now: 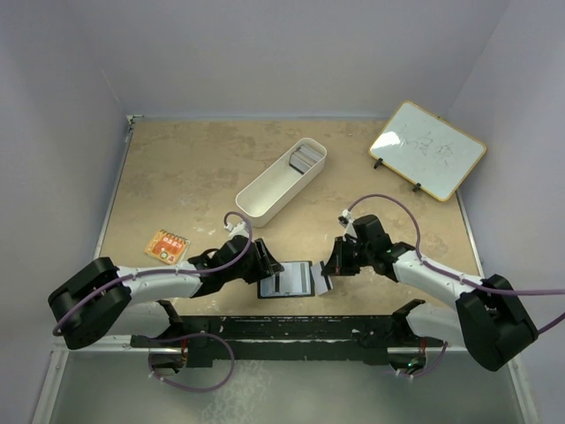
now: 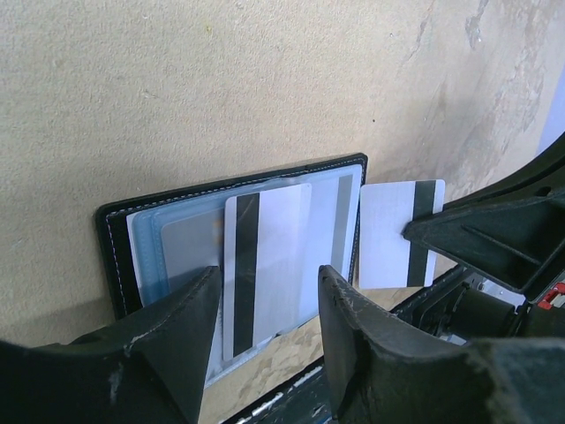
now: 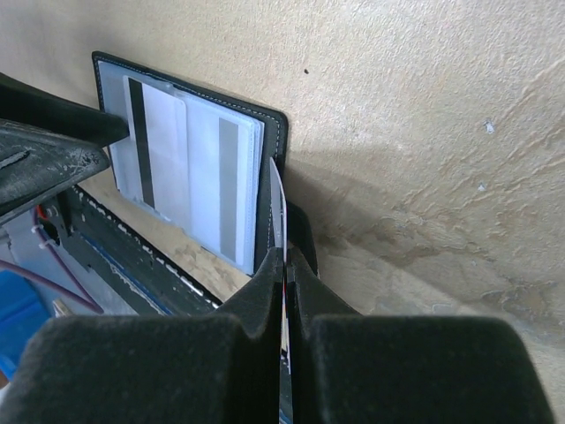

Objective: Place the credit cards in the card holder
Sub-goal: Insert the credit card into the card holder.

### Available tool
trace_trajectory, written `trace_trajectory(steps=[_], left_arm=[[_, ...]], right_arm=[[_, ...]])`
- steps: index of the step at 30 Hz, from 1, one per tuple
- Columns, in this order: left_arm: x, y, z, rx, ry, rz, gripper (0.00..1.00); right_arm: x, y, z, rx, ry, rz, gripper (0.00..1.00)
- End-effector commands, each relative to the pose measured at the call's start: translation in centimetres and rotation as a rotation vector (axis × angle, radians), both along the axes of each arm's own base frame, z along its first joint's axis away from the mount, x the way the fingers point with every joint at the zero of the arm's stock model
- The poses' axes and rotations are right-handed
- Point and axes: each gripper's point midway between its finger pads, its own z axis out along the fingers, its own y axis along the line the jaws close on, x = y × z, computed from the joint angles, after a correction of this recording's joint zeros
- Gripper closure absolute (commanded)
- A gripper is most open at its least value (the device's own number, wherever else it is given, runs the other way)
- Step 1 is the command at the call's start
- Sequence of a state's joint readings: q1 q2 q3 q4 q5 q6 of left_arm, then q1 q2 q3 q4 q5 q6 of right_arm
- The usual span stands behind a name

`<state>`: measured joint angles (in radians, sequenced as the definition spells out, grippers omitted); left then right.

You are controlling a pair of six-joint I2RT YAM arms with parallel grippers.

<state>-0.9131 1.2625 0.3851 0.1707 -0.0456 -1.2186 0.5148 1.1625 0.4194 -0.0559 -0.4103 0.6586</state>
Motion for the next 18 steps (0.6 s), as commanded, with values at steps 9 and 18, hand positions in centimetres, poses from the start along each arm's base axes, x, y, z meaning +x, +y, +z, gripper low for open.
trace_trajectory(steps=[9, 18], left_arm=[[-0.5, -0.8, -0.7, -0.034, 0.026, -0.007, 0.54], [-0.9, -1.7, -0.6, -0.083, 0.057, -0.004, 0.54]], right_arm=[[0.6, -0.3, -1.3, -0.017, -0.006, -0.035, 1.00], [0.4, -0.1, -1.6, 0.006, 0.007, -0.058, 1.00]])
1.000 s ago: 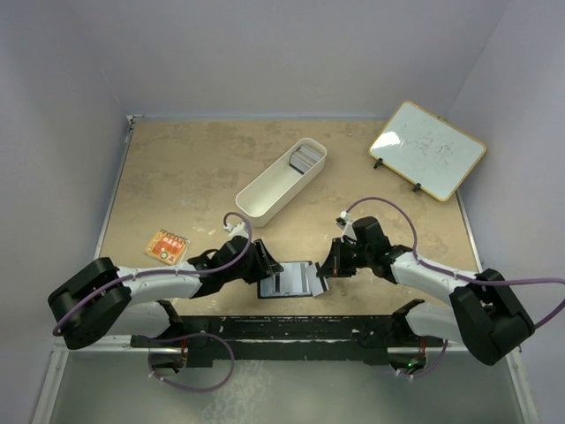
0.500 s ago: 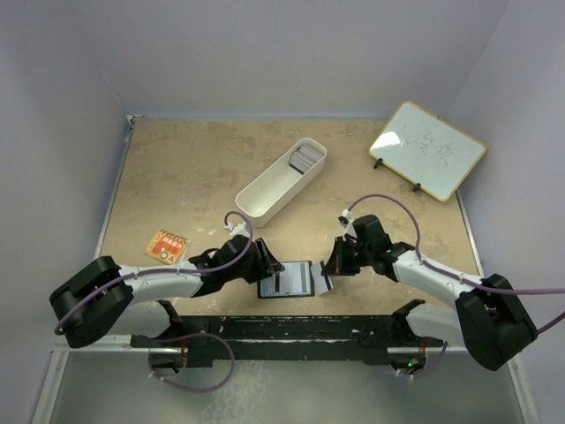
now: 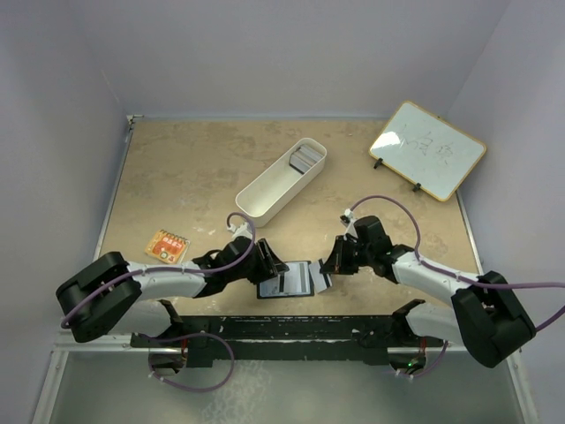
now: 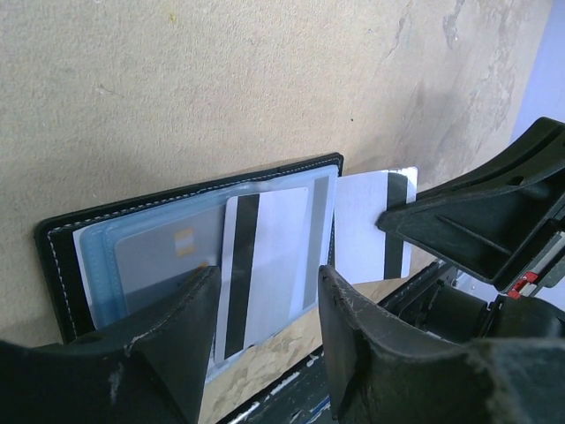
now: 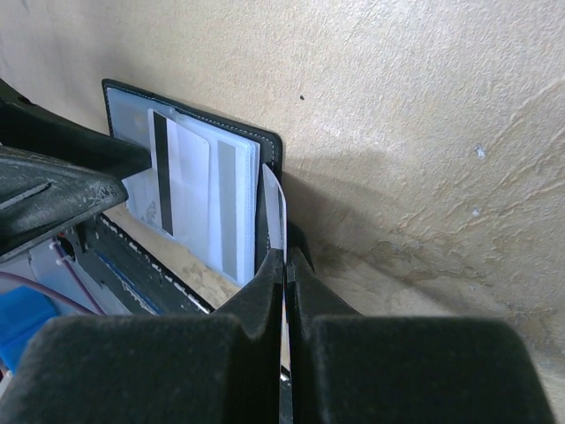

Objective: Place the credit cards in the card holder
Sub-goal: Insert the credit card into the card holder.

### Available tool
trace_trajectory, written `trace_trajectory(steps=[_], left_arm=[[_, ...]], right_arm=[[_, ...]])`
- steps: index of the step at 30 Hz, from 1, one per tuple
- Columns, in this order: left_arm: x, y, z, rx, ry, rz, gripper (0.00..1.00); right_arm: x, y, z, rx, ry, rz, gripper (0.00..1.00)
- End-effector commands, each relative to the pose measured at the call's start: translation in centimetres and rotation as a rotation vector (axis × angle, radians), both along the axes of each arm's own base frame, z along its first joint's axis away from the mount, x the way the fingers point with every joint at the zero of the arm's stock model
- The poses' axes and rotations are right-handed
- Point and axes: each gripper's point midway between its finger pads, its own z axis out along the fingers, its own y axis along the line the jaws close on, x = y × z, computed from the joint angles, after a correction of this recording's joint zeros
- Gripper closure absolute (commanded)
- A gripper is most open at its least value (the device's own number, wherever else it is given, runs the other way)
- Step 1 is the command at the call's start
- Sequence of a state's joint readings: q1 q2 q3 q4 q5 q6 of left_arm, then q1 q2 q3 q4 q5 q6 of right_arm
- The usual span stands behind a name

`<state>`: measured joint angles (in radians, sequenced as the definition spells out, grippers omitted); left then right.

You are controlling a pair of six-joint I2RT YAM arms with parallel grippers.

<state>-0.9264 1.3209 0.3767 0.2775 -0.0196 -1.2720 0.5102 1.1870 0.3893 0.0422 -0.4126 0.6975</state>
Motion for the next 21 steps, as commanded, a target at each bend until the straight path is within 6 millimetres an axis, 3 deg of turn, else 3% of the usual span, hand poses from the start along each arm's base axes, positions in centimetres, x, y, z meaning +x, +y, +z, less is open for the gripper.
trace_trajectory(steps=[1, 13, 21], left_arm=[[-0.9, -0.2, -0.6, -0.017, 0.040, -0.005, 0.54], [-1.3, 0.2, 0.0, -0.012, 0.070, 0.011, 0.54], [-1.5, -2.2, 0.8, -0.096, 0.107, 0.003, 0.54]], right_arm=[[-0.4, -0.6, -1.3, -0.027, 0.022, -0.027, 1.00], [-0.8, -1.9, -0.7, -0.100, 0.023, -0.028, 1.00], [-1.1, -1.2, -0.9, -0.043, 0.054, -0.067, 1.00]])
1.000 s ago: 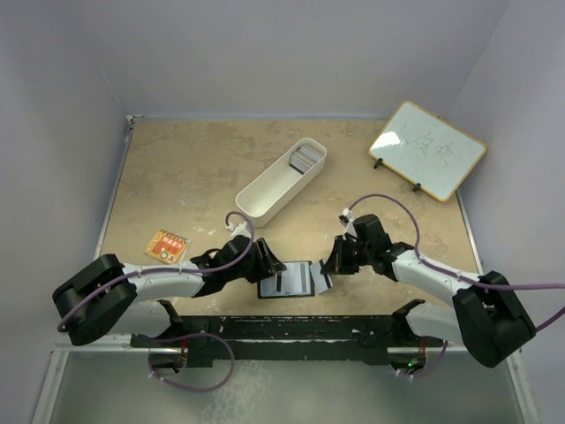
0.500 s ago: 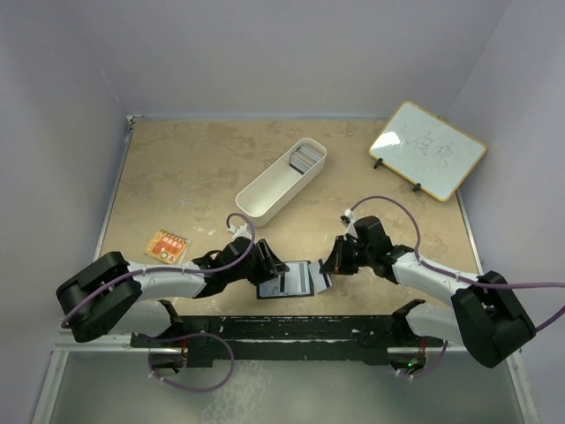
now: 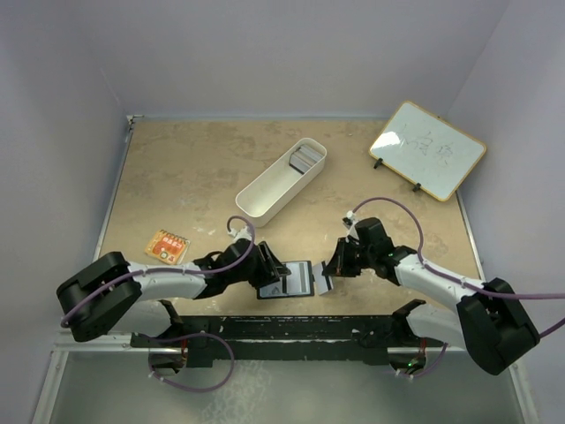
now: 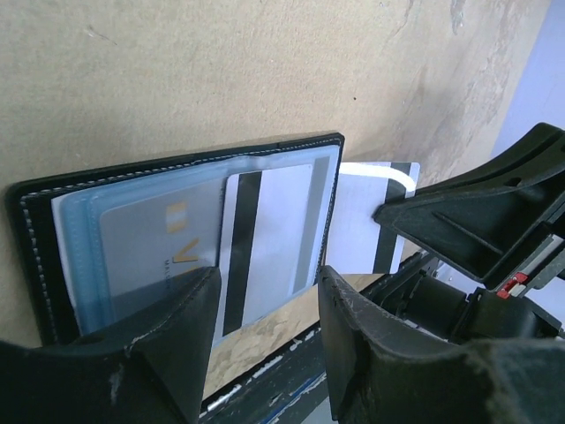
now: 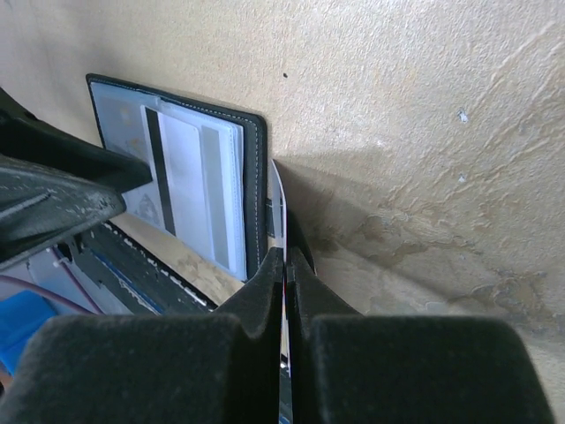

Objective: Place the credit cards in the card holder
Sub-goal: Insert the credit card into the card holder.

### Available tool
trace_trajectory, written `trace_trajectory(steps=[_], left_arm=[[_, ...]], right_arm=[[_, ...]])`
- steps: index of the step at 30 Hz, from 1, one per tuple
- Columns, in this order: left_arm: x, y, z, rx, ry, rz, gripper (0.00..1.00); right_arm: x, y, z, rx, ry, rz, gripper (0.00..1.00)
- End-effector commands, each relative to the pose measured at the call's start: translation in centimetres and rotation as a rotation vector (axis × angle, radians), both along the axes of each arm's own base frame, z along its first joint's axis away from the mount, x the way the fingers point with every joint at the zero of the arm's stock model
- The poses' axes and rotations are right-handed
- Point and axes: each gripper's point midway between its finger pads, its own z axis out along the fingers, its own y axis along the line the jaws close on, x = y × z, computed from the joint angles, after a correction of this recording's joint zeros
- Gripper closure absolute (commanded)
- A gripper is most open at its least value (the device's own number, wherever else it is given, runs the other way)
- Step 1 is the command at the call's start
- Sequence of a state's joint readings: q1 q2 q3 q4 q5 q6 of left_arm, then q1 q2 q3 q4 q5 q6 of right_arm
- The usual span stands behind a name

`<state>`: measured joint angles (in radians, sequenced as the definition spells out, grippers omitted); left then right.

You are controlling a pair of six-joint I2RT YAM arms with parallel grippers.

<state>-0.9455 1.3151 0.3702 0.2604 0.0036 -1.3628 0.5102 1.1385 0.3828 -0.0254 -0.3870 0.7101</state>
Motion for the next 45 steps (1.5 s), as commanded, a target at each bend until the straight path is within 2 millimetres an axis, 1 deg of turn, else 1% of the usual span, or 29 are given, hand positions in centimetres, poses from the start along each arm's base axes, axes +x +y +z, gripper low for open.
trace_trajectory(steps=[1, 5, 8, 10, 17, 23, 28, 32, 36, 39, 41, 45], left_arm=[[-0.4, -2.1, 0.8, -0.062, 0.029, -0.021, 0.54], [-0.5, -3.3, 1.3, -0.071, 0.024, -0.043, 0.54], [-0.1, -3.8, 1.6, -0.071, 0.009, -0.048, 0.54], [0.2, -4.2, 2.1, -0.085, -0.010, -0.051, 0.54], [0.9, -5.0, 3.0, -0.107, -0.066, -0.066, 0.54], [1.1, -5.2, 3.2, -0.112, -0.098, -0.080, 0.54], [1.1, -4.7, 4.0, -0.122, -0.118, -0.070, 0.54], [1.5, -3.9, 4.6, -0.105, -0.111, -0.071, 0.52], [2.3, -2.3, 5.3, -0.055, -0.135, -0.049, 0.49], [2.7, -0.6, 5.1, -0.002, -0.131, -0.026, 0.48], [2.8, 0.5, 4.8, 0.032, -0.128, -0.016, 0.45], [2.8, 2.1, 4.7, 0.069, -0.131, -0.018, 0.42]], right_arm=[[-0.4, -0.4, -0.8, -0.005, 0.031, -0.052, 1.00], [-0.4, 0.0, -0.5, 0.028, 0.033, -0.072, 1.00], [-0.6, 0.1, -0.7, 0.041, 0.039, -0.085, 1.00], [-0.7, 0.2, -0.7, 0.051, 0.038, -0.091, 1.00], [-1.1, 0.2, -1.1, 0.051, 0.040, -0.073, 1.00], [-1.3, -0.2, -1.5, 0.019, 0.030, -0.051, 1.00], [-0.6, -1.2, -1.1, -0.064, -0.005, -0.043, 1.00], [-0.2, -2.3, -0.7, -0.130, -0.037, -0.047, 1.00], [-0.2, -2.1, -0.2, -0.119, -0.042, -0.042, 1.00], [0.2, -1.7, 1.0, -0.096, -0.052, -0.044, 1.00], [0.6, -1.5, 1.9, -0.088, -0.065, -0.054, 1.00], [1.5, -1.4, 3.8, -0.086, -0.097, -0.069, 1.00]])
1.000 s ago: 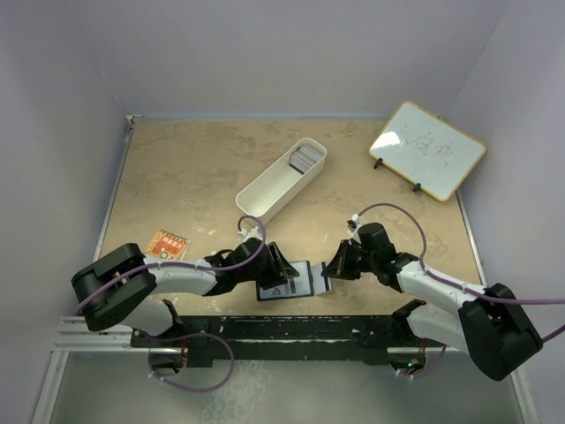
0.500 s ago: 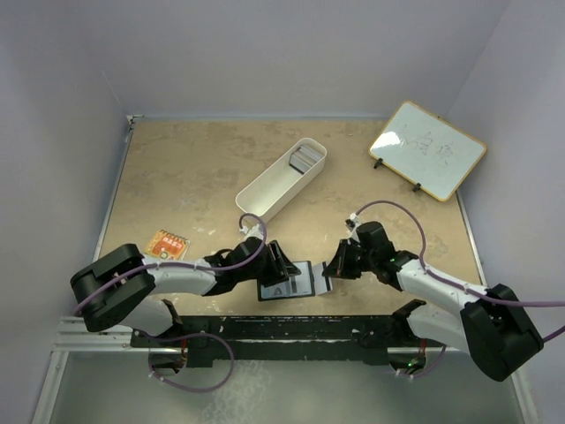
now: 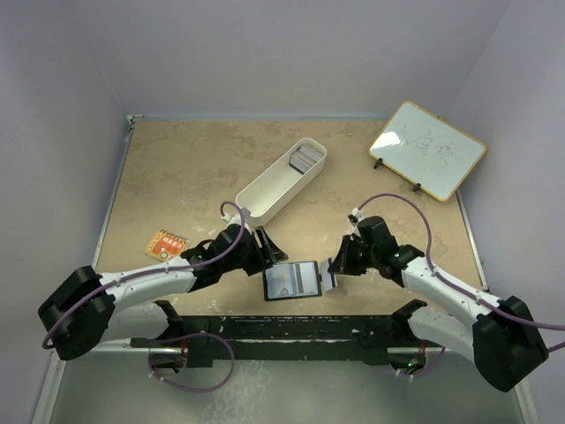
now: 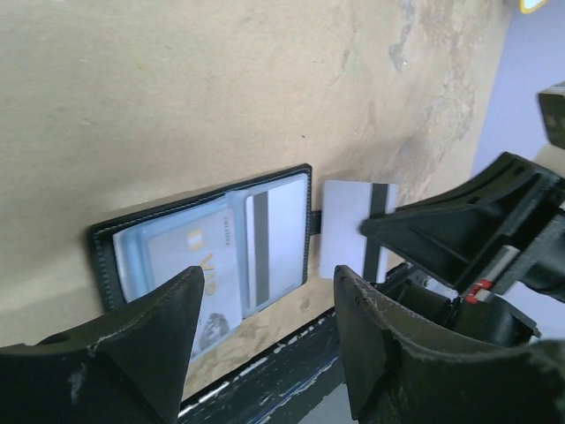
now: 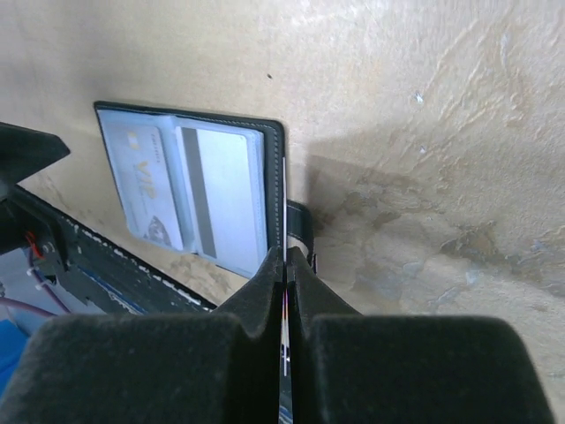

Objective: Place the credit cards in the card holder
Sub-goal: Insert the credit card into the card holder.

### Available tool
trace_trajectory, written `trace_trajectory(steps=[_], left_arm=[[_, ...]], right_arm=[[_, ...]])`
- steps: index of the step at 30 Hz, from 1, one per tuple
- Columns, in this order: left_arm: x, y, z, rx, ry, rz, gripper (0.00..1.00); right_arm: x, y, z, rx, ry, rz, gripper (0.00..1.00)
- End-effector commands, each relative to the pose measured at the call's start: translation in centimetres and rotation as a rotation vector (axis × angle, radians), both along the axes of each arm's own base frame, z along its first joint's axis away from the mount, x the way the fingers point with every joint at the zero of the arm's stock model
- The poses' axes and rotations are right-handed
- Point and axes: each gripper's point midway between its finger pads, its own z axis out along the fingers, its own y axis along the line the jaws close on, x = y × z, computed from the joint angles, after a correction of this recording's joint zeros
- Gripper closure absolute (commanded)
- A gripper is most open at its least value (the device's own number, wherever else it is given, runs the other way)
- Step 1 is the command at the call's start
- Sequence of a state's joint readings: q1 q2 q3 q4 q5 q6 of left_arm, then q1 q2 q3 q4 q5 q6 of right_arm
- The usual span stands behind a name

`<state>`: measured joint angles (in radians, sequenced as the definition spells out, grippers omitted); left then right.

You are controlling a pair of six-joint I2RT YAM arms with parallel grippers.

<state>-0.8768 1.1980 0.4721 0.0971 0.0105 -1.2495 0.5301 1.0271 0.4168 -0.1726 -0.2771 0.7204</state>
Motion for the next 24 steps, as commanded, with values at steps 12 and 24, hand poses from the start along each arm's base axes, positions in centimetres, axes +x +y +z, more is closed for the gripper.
trace_trajectory(steps=[12, 24], left_arm=[[-0.6, 1.2, 0.4, -0.139, -0.018, 0.005, 0.36], [-0.7, 1.4, -0.4, -0.197, -0.005, 0.039, 0.34]], right_arm=[[1.7, 3.8, 5.6, 0.154, -0.080, 0.040, 1.00], [0.7, 8.8, 4.4, 0.168, -0.061, 0.141, 1.00]])
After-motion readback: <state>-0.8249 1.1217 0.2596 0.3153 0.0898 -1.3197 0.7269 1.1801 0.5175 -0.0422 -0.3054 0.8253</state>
